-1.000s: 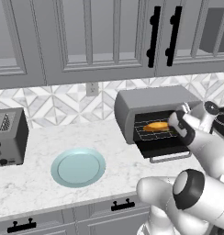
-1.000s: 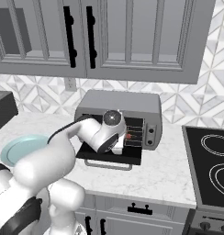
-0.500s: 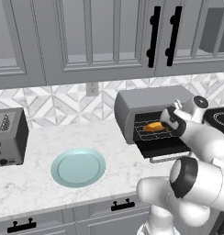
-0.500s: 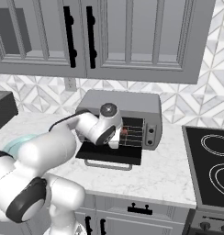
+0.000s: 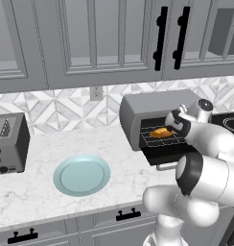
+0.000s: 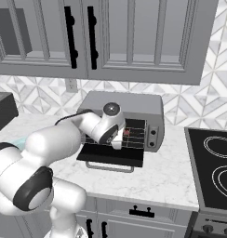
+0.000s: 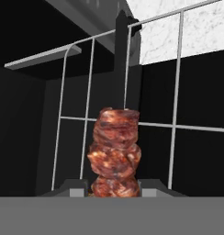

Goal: Pick up the kebab skewer and baguette bread, and place them inside the toaster oven. Close the toaster oven door and start by setting the timer.

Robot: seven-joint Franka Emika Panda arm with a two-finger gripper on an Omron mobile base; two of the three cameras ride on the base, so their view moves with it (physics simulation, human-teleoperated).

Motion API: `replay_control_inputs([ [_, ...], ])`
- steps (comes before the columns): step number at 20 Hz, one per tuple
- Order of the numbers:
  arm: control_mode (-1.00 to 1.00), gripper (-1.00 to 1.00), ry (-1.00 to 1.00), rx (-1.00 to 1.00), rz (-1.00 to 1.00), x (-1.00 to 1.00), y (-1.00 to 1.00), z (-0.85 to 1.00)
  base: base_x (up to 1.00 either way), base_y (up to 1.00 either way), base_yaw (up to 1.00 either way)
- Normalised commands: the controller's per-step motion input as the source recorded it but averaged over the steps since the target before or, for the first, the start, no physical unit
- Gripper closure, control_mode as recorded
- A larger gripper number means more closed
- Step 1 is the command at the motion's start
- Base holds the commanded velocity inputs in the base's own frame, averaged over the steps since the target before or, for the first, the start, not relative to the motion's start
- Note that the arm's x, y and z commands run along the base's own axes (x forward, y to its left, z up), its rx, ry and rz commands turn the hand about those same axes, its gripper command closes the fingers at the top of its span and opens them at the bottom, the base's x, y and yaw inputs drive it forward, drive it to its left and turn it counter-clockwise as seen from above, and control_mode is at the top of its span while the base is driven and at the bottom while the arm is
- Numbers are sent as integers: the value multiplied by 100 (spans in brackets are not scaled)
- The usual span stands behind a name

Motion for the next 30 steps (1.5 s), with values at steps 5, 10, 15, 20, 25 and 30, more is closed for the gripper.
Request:
replay_control_inputs([
  [5, -100, 100, 5, 0, 0, 14, -2, -20, 0, 0, 0],
  [10, -100, -100, 3, 0, 0, 7, 2, -26, 0, 0, 0],
  [15, -100, -100, 4, 0, 0, 2, 0, -2, 0, 0, 0],
  [20, -100, -100, 5, 0, 0, 0, 0, 0, 0, 0, 0],
  [25, -100, -100, 0, 0, 0, -19, 0, 2, 0, 0, 0],
  [30, -100, -100, 0, 0, 0, -48, 0, 18, 0, 0, 0],
])
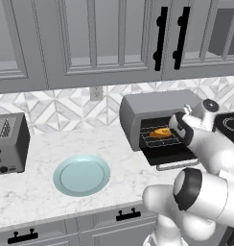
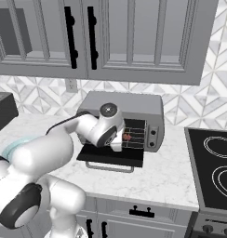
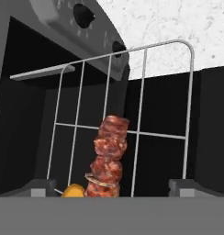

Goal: Pick up the kebab skewer and baguette bread, and place them inside the toaster oven. Close the toaster oven door and start by setting the timer.

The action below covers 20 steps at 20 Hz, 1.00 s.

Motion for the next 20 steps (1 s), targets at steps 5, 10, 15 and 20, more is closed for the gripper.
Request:
replay_control_inputs([
  [5, -100, -100, 0, 0, 0, -29, 0, 31, 0, 0, 0],
  [10, -100, -100, 0, 0, 8, -17, -16, 17, 0, 0, 0],
  [15, -100, -100, -8, -2, 46, -40, -31, 0, 0, 0, 0],
  [20, -100, -100, -6, -13, 55, -7, 2, 0, 0, 0, 0],
])
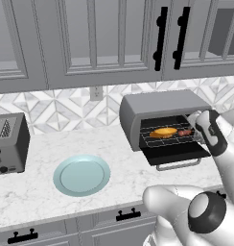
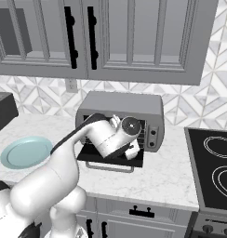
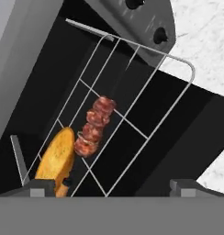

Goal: Pick up the kebab skewer and baguette bread, and place them inside the toaster oven. Close the toaster oven door and start by setting the timer.

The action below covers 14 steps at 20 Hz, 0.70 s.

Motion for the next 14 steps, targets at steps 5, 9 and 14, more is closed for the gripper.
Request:
replay_control_inputs([
  [5, -100, -100, -13, -22, 36, 0, 12, 0, 0, 0, 0],
  [9, -100, -100, -21, -30, 22, -5, 3, -17, 0, 0, 0],
  [14, -100, -100, -30, -28, 9, -23, 0, -44, 0, 0, 0],
])
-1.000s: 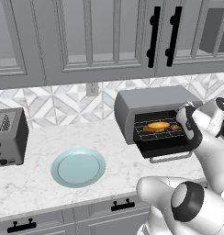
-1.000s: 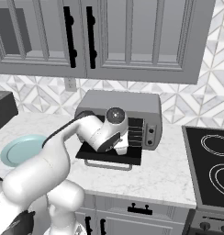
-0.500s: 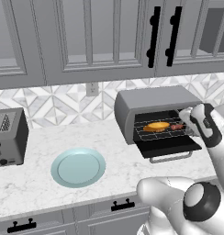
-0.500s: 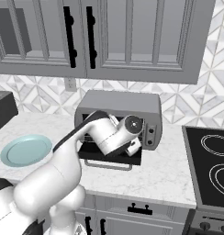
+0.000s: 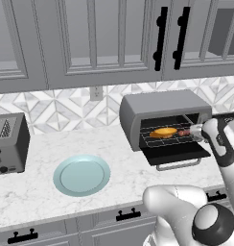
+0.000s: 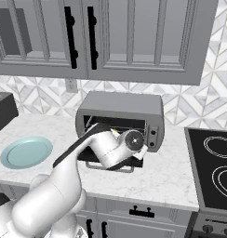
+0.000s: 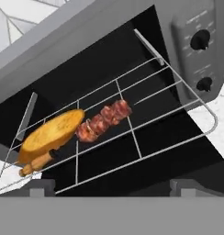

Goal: Pick up the kebab skewer and baguette bread, and place them inside the toaster oven. Close the toaster oven door and start by setting the timer.

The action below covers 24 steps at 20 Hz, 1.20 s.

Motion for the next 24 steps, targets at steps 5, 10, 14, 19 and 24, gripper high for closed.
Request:
replay_control_inputs([
  [5, -100, -100, -27, -21, 7, 0, 0, -45, 0, 0, 0],
  [10, -100, -100, -18, -7, 3, 0, 0, -17, 0, 0, 0],
  [14, -100, -100, -10, 0, 0, 0, -11, 0, 0, 0, 0],
  [19, -100, -100, -6, -3, 0, 0, -2, 0, 0, 0, 0],
  [24, -100, -100, -7, -19, 0, 0, 0, 0, 0, 0, 0],
])
